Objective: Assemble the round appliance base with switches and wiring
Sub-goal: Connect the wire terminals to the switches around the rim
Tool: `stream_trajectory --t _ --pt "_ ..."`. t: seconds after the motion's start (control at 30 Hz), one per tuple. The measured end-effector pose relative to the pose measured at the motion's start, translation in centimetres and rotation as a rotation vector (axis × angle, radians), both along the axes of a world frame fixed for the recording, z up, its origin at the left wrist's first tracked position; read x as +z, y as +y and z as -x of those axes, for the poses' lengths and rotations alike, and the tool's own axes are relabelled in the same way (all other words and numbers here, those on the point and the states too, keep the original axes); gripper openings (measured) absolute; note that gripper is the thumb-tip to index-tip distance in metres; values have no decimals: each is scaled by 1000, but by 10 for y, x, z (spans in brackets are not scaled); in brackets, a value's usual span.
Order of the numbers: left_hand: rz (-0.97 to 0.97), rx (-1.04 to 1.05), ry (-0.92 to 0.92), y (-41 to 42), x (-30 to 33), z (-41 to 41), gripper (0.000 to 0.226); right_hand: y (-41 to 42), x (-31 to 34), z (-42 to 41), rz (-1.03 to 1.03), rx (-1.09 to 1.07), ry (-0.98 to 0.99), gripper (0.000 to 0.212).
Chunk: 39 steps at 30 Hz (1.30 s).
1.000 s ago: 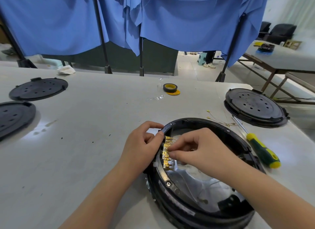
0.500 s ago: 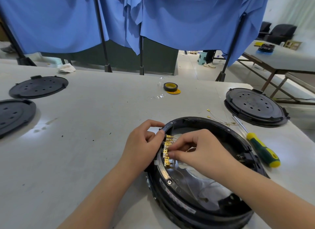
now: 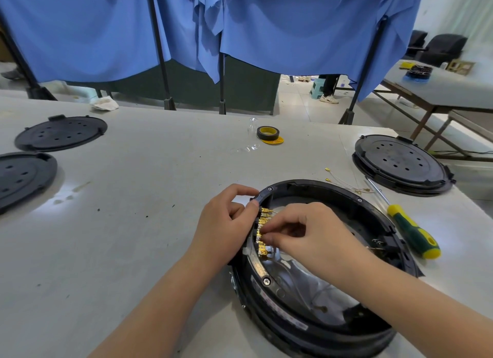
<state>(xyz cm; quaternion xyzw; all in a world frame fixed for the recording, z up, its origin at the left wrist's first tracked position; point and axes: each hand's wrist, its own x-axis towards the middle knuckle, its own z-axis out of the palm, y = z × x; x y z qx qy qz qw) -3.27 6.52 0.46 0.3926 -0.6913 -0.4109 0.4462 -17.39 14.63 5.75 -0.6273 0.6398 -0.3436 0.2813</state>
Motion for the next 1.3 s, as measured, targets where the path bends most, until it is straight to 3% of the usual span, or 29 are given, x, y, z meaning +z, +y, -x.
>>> stream_trajectory --t 0.97,1.3 --pt "-10 -4 -19 3 5 1 13 -2 -6 1 58 23 29 12" --pt "-26 2 -19 1 3 0 13 -8 19 23 6 90 132 15"
